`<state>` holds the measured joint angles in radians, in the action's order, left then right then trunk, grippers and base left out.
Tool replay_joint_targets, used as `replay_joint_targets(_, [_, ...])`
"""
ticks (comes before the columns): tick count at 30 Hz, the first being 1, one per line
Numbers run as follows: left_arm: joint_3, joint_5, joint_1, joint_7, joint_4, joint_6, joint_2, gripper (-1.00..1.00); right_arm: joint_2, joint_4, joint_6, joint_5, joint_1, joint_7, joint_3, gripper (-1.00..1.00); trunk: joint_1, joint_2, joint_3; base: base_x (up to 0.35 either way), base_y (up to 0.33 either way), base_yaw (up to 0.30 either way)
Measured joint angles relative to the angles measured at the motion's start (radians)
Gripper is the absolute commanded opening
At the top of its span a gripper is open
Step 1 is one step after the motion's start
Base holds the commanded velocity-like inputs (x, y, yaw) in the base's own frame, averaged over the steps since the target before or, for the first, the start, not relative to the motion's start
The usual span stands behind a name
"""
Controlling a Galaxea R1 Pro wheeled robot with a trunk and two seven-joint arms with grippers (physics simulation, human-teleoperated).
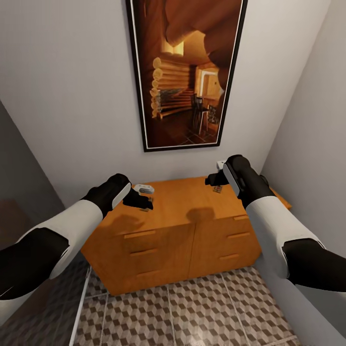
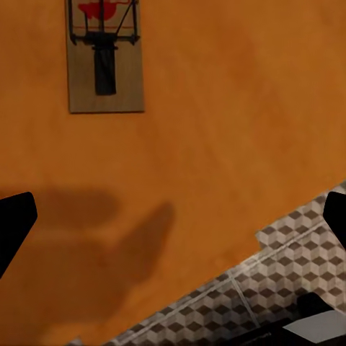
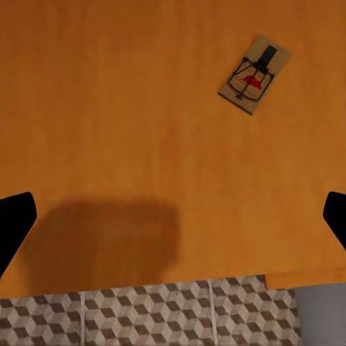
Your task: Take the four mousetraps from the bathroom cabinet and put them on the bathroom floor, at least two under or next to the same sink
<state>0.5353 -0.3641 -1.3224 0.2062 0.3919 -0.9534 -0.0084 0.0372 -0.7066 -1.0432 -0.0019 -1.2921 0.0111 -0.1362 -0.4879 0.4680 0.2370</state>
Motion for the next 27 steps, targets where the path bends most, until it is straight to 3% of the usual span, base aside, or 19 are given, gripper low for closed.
replay_joint_targets(27, [0.0, 0.0, 0.0, -0.004, 0.0, 0.002, 0.004, 1.0, 0.0, 0.0, 0.0, 0.0, 0.0, 0.0, 0.0, 1.0, 0.0, 0.0, 0.043, 0.0, 0.0, 0.003])
